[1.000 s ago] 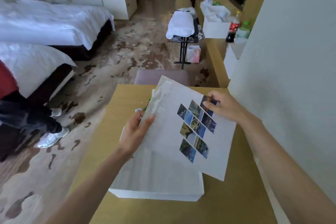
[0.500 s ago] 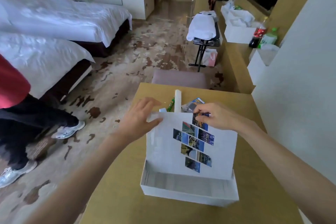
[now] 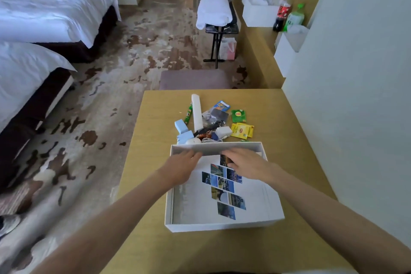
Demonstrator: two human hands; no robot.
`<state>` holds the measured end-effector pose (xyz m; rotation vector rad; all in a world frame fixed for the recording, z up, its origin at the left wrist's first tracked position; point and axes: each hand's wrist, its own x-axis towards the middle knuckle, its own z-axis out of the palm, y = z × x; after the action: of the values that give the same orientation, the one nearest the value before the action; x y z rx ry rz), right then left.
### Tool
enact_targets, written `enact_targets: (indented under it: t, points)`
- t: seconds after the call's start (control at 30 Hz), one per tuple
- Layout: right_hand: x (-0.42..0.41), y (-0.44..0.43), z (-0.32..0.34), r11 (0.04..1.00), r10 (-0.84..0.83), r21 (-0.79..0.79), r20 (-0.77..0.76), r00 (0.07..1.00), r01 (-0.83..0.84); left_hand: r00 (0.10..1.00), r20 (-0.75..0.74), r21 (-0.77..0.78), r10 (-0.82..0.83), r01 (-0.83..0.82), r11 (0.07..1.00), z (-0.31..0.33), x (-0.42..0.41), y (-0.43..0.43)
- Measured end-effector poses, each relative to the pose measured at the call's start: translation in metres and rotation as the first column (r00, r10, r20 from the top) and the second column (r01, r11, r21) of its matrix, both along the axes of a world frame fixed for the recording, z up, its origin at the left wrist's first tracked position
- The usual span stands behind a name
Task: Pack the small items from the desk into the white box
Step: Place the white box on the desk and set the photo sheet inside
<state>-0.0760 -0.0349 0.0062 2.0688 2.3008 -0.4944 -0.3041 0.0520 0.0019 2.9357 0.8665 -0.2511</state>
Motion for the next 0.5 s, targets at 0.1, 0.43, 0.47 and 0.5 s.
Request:
enact_targets:
  t: [0.1,0.43,0.47,0.5]
  points:
    - [-0.003,-0.008,-0.014,0.997,-0.009,0.076,0.097,0.995,0.001,0.999,-0.021,0.031,0.041,-0.040,0.999,-0.013,0.002,0.001]
    - [-0.001,-0.020,-0.049,0.989,0.146,0.021,0.108,0.983,-0.149,0.984,-0.175,-0.112,0.036,-0.057,0.992,-0.046,0.019,-0.017]
    - [0.002,-0.021,-0.052,0.990,0.119,-0.089,0.073,0.990,-0.112,0.966,-0.252,-0.180,0.055,-0.103,0.978,-0.050,0.018,-0.018]
    - [0.004,-0.022,-0.055,0.978,0.109,-0.186,0.045,0.993,-0.099,0.949,-0.308,-0.231,0.061,-0.137,0.963,-0.055,0.017,-0.020]
